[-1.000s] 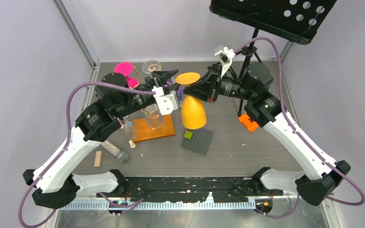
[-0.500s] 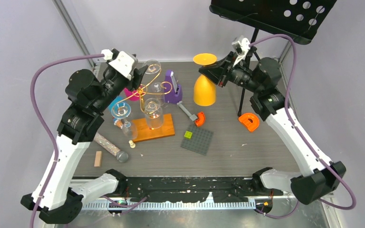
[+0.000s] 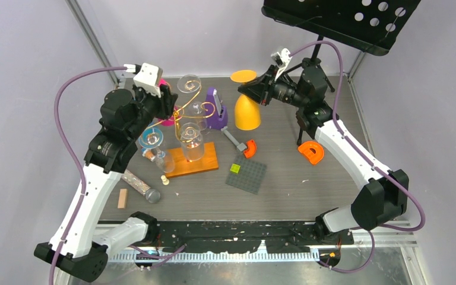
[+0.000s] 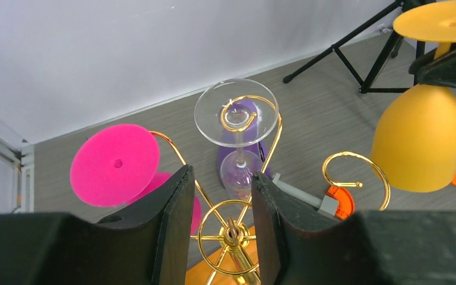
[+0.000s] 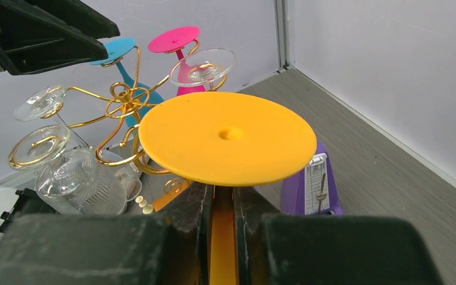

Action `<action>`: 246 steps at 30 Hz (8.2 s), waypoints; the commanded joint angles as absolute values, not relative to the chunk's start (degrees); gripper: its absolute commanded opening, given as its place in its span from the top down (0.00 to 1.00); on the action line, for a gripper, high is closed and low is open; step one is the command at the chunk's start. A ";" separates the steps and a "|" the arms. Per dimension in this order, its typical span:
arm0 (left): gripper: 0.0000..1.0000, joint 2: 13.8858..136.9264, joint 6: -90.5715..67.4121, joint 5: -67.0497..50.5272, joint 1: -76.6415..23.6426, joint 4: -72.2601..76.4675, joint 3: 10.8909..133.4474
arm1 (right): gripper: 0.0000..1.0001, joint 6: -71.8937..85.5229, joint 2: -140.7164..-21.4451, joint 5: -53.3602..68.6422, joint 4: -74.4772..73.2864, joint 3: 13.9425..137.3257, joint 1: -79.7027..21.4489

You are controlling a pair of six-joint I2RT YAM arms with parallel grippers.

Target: Place the wine glass upside down on the wine glass rack

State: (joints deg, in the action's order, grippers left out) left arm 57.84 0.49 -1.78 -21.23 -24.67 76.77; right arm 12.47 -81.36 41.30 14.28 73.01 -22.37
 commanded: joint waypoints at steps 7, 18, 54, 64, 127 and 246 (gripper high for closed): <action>0.61 59.73 -8.17 2.35 -20.87 -26.98 77.25 | 0.95 11.78 -79.54 41.59 18.28 72.40 -22.32; 0.65 59.46 -9.91 3.43 -20.92 -28.97 74.97 | 0.95 11.77 -80.29 41.61 18.24 72.53 -22.71; 1.00 59.85 -10.54 0.26 -21.62 -28.69 72.79 | 0.95 7.40 -92.06 49.83 45.39 69.53 -29.33; 1.00 59.26 -10.89 0.25 -21.62 -27.96 71.90 | 0.95 10.94 -97.24 50.29 56.37 69.45 -31.80; 1.00 60.24 -10.81 1.20 -21.62 -28.43 71.99 | 0.95 39.20 -102.97 65.02 92.88 69.18 -33.30; 0.00 41.64 -0.26 14.50 -18.63 -24.02 76.46 | 0.05 12.60 -70.83 -13.68 -15.96 62.41 -24.15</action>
